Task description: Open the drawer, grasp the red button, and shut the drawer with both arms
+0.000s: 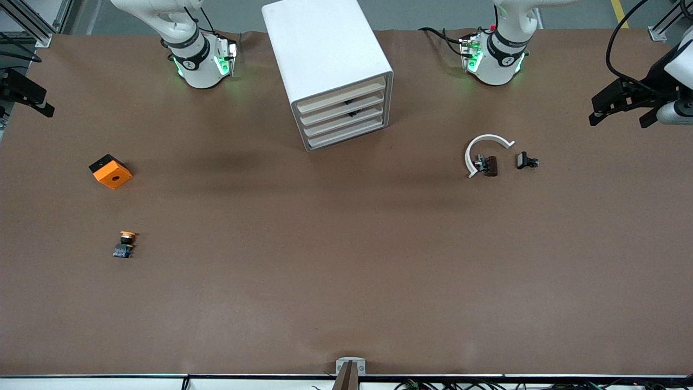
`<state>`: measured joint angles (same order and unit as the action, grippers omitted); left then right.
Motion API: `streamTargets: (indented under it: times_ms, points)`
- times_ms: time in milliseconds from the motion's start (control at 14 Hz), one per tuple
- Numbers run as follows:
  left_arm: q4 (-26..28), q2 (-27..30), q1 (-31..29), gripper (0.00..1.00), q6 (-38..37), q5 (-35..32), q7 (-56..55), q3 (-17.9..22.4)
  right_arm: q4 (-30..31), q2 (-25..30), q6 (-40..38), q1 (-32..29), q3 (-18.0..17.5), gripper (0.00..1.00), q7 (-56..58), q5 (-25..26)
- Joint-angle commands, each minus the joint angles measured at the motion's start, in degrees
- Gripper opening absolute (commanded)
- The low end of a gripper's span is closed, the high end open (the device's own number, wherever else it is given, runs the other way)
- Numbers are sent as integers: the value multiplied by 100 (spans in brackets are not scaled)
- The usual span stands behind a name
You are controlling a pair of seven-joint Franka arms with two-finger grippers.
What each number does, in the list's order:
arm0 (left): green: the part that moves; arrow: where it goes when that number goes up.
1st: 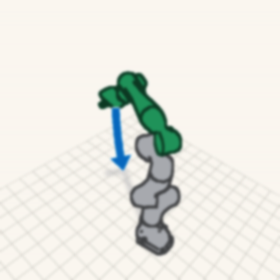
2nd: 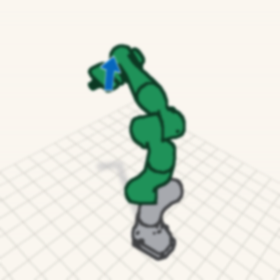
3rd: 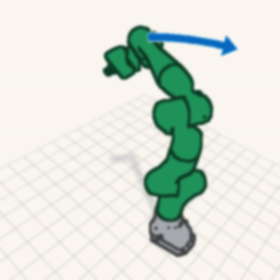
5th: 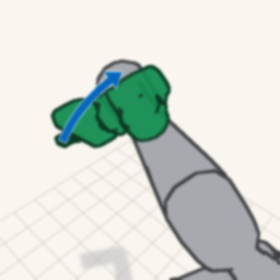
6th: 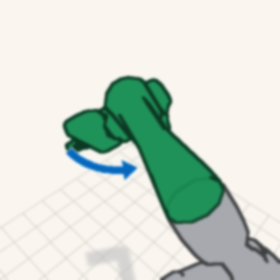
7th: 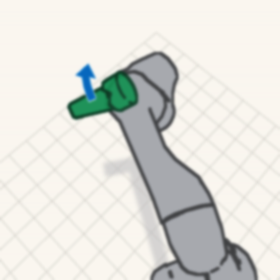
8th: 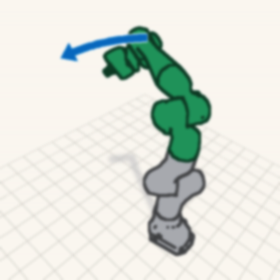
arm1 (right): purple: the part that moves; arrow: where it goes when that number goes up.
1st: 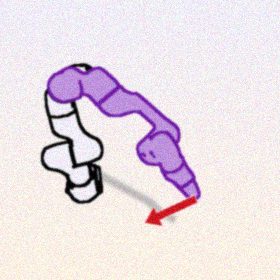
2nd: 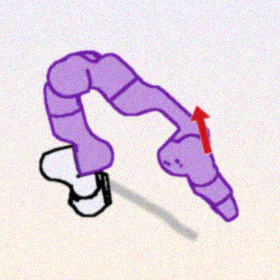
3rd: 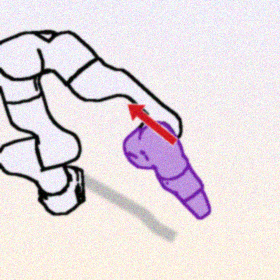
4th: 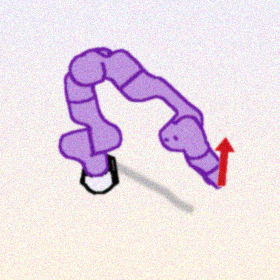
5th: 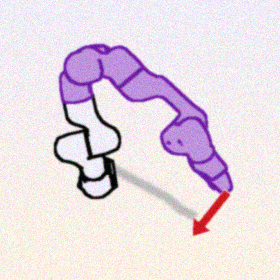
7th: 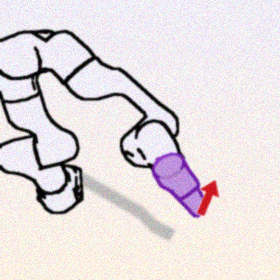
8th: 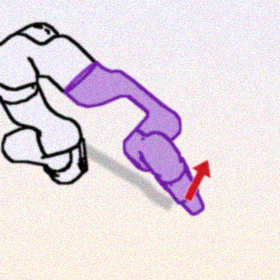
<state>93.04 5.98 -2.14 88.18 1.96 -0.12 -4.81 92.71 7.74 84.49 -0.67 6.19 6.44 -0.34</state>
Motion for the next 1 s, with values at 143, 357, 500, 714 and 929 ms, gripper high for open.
streamTargets:
  times_ms: [143,357,500,714,929]
  points:
    - [-93,8,-14,100,-126,-12,-32,-11,116,131,15,-47,-12,100,33,25]
    - [-67,-18,3,100,-135,-29,-15,-11,116,131,15,-38,-12,100,33,25]
    - [-32,-79,-14,100,-144,-29,-15,-11,116,131,23,-47,-12,100,33,25]
    - [144,-263,-14,100,-144,-29,-32,-20,116,131,15,-47,-12,100,33,25]
    - [153,-842,12,100,-91,-29,-41,-20,116,131,6,-56,-12,100,33,25]
